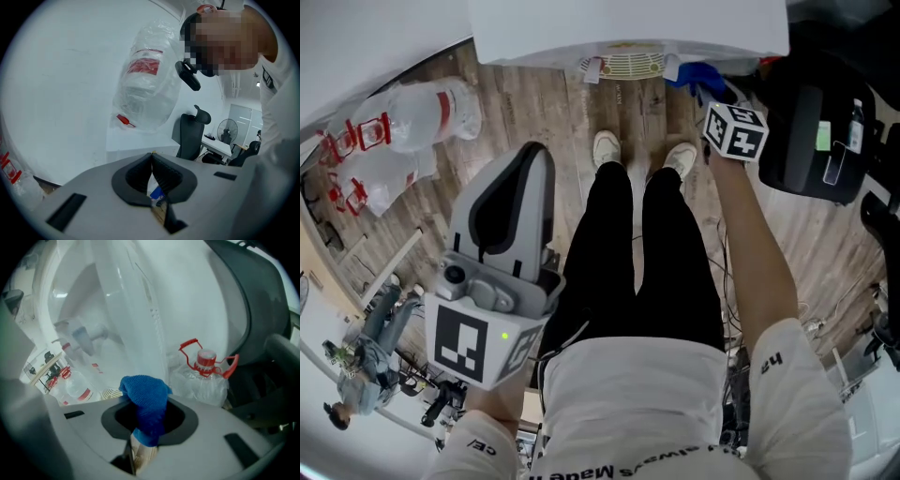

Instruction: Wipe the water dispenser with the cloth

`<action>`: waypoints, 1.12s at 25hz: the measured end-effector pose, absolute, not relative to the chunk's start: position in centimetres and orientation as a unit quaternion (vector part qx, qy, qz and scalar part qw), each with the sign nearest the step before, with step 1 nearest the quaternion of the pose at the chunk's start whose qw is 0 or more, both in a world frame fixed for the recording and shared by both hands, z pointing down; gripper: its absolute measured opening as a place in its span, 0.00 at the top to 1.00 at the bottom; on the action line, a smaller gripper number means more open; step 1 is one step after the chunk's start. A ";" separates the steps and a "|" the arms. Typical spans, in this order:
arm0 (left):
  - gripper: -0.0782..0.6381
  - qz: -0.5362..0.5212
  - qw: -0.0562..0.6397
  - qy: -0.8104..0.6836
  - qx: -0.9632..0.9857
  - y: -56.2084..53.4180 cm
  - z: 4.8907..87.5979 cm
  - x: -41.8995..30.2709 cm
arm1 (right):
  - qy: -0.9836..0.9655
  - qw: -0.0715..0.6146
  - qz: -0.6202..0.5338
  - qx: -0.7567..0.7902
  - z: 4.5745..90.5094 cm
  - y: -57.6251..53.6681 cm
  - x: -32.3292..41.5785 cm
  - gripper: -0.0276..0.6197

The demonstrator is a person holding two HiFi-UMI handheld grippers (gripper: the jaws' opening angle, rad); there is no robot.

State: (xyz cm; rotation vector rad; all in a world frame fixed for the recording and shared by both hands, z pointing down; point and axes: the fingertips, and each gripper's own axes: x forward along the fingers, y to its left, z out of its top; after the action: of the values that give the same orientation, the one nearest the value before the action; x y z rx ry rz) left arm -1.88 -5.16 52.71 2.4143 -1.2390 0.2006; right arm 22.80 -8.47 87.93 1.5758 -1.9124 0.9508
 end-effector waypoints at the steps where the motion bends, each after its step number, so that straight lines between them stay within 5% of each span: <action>1: 0.86 0.070 0.209 -0.445 0.868 -5.2 52.7 -1.9 | -0.704 0.235 0.337 0.579 86.7 -8.2 22.7 0.81; 28: 0.86 0.044 0.190 -0.464 0.864 -6.1 50.5 -4.5 | -0.821 0.104 0.194 0.527 58.1 -2.6 10.0 0.81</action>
State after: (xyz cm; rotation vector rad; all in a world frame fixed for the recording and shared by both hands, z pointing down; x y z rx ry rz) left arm -4.47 -6.09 50.46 2.4292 -1.3031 0.1236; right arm 10.03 -2.62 58.08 1.5558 -2.4204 0.5730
